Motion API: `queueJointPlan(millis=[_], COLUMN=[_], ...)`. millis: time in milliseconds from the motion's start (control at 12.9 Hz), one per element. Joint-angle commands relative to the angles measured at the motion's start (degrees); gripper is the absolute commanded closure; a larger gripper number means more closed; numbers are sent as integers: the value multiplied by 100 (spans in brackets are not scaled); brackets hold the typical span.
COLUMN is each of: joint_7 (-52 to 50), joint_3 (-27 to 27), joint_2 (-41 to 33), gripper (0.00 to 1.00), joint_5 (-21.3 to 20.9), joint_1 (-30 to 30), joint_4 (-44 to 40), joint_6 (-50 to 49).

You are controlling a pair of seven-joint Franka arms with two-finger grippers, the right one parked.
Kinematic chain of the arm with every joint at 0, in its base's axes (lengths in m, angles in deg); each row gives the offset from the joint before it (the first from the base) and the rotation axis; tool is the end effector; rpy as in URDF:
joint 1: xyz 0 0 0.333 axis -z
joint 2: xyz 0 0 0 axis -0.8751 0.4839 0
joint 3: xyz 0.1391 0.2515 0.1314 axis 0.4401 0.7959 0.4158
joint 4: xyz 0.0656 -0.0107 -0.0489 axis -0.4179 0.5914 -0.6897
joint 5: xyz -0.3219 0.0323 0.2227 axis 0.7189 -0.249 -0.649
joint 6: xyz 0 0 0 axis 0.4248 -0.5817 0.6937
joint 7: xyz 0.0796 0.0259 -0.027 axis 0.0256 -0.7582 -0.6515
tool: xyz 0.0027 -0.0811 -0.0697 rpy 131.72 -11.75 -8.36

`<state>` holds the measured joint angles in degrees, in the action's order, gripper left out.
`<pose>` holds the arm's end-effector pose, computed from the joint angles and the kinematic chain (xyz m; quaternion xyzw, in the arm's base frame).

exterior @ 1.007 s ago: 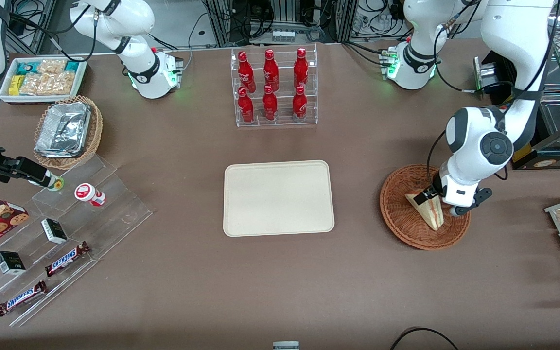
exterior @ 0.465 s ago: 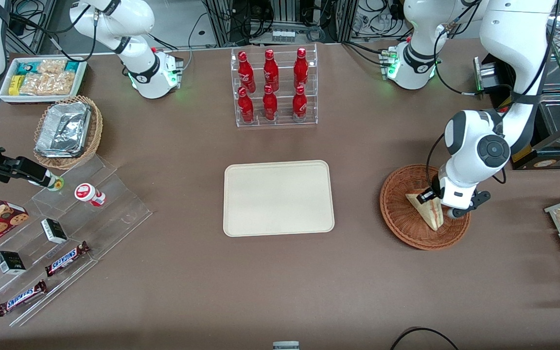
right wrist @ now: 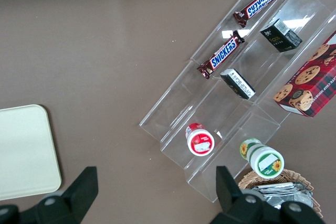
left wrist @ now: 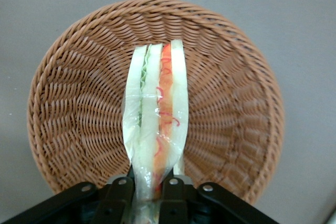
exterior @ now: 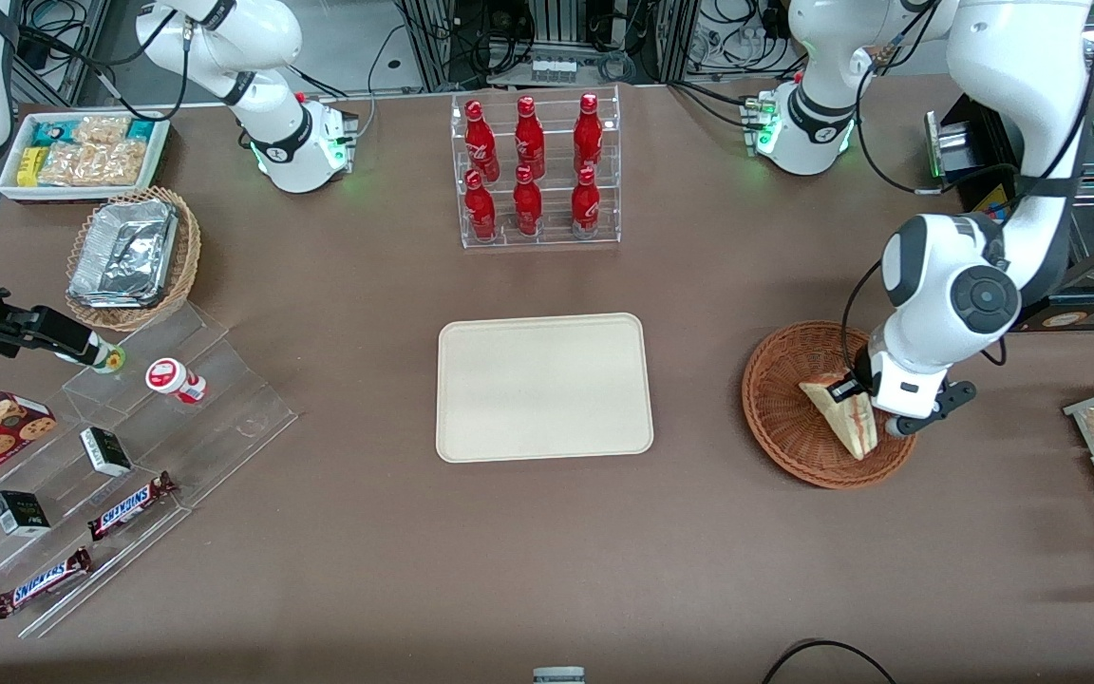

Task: Place sandwich from basket to tray
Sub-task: 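Lift the sandwich and carry it over the white tray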

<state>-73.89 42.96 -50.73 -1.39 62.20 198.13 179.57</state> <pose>0.5798 -0.0737 0.3144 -0.9746 -0.2227 0.0230 0.0089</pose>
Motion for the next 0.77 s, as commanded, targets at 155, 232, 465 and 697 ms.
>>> queueJointPlan(millis=[155, 232, 465, 697], joint_7=[330, 418, 402, 323], joint_3=[-549, -759, -1314, -1324], joint_2=[-28, -20, 190, 594], gripper=[100, 100, 100, 100], joint_5=[-53, -53, -44, -70], joint_1=[88, 88, 263, 895], joint_4=[-830, -909, -1111, -1594], joint_6=[-1110, -1267, -1339, -1392])
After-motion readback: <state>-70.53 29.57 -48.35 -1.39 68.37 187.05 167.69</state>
